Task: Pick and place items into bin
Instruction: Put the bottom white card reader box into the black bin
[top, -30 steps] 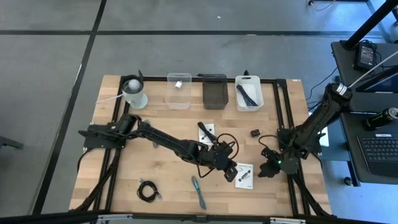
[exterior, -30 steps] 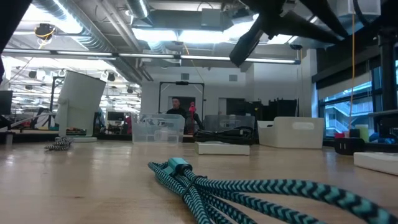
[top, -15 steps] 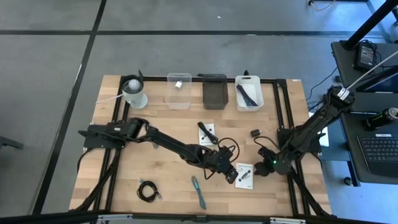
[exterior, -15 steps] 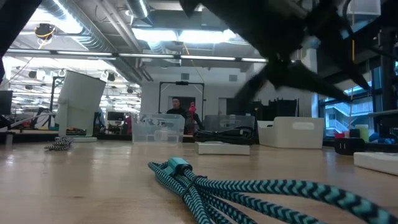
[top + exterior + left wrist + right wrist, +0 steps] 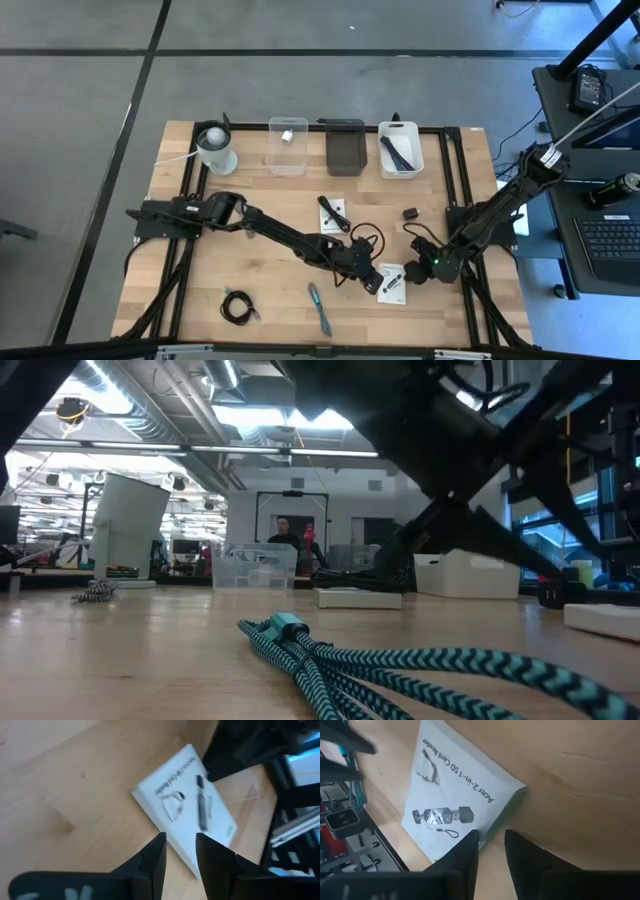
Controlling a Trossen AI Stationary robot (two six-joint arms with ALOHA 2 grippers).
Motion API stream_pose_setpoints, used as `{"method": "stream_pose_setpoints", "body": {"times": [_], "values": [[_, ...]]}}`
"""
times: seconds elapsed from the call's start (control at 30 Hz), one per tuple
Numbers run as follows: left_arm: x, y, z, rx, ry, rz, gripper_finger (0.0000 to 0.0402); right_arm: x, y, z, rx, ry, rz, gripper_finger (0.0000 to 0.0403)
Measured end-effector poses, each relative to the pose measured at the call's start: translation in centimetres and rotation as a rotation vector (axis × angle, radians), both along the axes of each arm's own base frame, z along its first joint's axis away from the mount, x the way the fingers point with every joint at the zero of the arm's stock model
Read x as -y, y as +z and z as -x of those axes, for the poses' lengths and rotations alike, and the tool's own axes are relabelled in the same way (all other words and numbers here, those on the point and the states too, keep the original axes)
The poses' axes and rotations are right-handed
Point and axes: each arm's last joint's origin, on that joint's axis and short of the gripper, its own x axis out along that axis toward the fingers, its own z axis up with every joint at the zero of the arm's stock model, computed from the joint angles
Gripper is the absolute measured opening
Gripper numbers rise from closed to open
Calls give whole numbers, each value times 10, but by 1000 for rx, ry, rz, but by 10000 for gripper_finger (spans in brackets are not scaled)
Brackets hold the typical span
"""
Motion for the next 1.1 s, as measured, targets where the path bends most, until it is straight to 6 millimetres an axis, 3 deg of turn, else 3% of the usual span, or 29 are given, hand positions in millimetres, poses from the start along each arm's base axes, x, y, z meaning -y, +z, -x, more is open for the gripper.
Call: {"method": "stream_pose_setpoints", "body": {"times": [0.37,1.1], "values": [[2,-20,0,-70,10,112,107,-1,-5,-13,40,-24,-19,124],[-1,-33,-3,-83,68,136,107,0,-3,-16,124,-40,28,125]]}}
